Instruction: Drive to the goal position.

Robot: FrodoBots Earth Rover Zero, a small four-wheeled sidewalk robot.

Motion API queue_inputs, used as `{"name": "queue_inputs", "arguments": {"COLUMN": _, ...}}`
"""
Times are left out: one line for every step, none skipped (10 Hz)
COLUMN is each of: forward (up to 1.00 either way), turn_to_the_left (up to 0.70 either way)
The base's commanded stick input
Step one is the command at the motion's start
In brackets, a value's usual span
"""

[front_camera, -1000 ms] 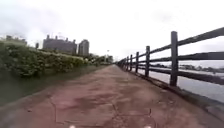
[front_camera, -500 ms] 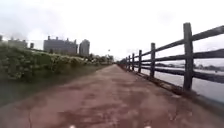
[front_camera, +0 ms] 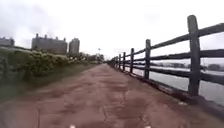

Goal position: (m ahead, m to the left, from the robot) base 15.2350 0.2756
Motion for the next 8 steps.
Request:
{"name": "queue_inputs", "arguments": {"forward": 1.00, "turn_to_the_left": 0.12}}
{"name": "queue_inputs", "arguments": {"forward": 1.00, "turn_to_the_left": 0.12}}
{"name": "queue_inputs", "arguments": {"forward": 1.00, "turn_to_the_left": 0.12}}
{"name": "queue_inputs", "arguments": {"forward": 1.00, "turn_to_the_left": 0.12}}
{"name": "queue_inputs", "arguments": {"forward": 1.00, "turn_to_the_left": 0.12}}
{"name": "queue_inputs", "arguments": {"forward": 1.00, "turn_to_the_left": 0.12}}
{"name": "queue_inputs", "arguments": {"forward": 0.71, "turn_to_the_left": 0.09}}
{"name": "queue_inputs", "arguments": {"forward": 0.13, "turn_to_the_left": 0.02}}
